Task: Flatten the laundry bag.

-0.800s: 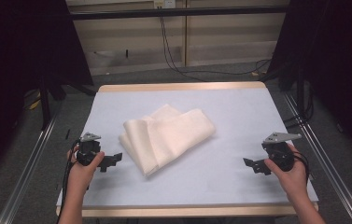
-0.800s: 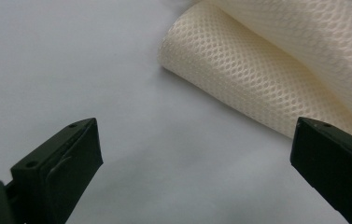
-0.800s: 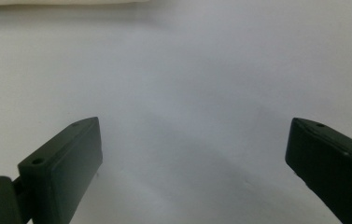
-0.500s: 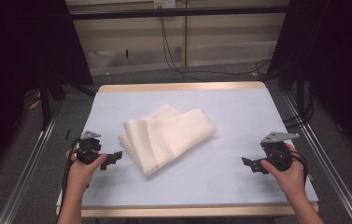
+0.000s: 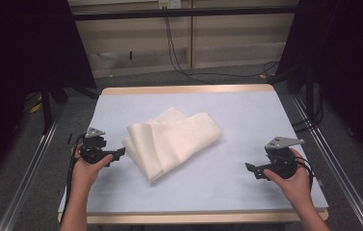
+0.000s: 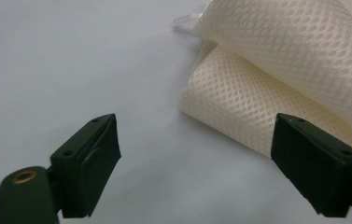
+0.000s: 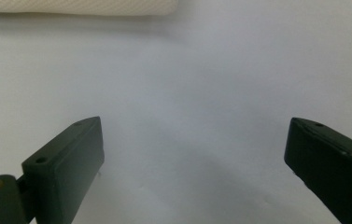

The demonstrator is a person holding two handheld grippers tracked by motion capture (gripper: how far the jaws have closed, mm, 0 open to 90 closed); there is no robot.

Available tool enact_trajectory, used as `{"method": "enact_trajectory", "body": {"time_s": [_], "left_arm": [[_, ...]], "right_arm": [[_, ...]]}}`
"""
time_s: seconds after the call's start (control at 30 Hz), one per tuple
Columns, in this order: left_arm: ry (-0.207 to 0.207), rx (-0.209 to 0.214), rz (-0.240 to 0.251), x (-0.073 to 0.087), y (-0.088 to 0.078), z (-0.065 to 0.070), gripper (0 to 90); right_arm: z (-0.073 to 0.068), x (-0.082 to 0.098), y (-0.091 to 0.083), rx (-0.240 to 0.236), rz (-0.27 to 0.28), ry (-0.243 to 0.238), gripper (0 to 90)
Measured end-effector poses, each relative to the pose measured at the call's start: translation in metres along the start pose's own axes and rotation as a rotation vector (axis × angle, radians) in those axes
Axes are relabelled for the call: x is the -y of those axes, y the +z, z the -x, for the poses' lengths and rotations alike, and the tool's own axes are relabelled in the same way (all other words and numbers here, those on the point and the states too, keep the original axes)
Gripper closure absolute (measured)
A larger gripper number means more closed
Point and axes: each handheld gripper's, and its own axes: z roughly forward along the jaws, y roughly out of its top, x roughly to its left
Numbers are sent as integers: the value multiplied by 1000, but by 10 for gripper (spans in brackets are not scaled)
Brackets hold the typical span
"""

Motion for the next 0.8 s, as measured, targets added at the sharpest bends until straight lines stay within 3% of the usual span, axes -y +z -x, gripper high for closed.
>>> {"method": "enact_trajectory", "body": {"time_s": [0.13,0.27,0.37,0.47,0.57,0.7,0.73,0.77,0.8], "left_arm": [[-24,39,-18,-4,11,-3,213],[-12,48,-19,-8,26,-5,212],[19,59,-33,-13,32,-7,203],[38,78,-4,-15,38,-7,207],[23,95,10,-16,41,-8,249],[33,136,-14,-18,49,-6,274],[29,178,-41,-17,52,-4,352],[29,178,-41,-17,52,-4,368],[31,170,-75,-17,54,-2,414]], "right_arm": [[-2,0,-1,-3,9,0,42],[-3,3,0,-6,10,-9,51],[-7,5,0,-1,13,-9,59],[-9,4,2,-6,2,-28,63],[-13,2,4,-19,-7,-32,65],[-19,-1,9,-32,-16,-36,70],[-23,-4,12,-43,-20,-40,83],[-23,-4,12,-43,-20,-40,83],[-27,-6,16,-56,-18,-50,98]]}}
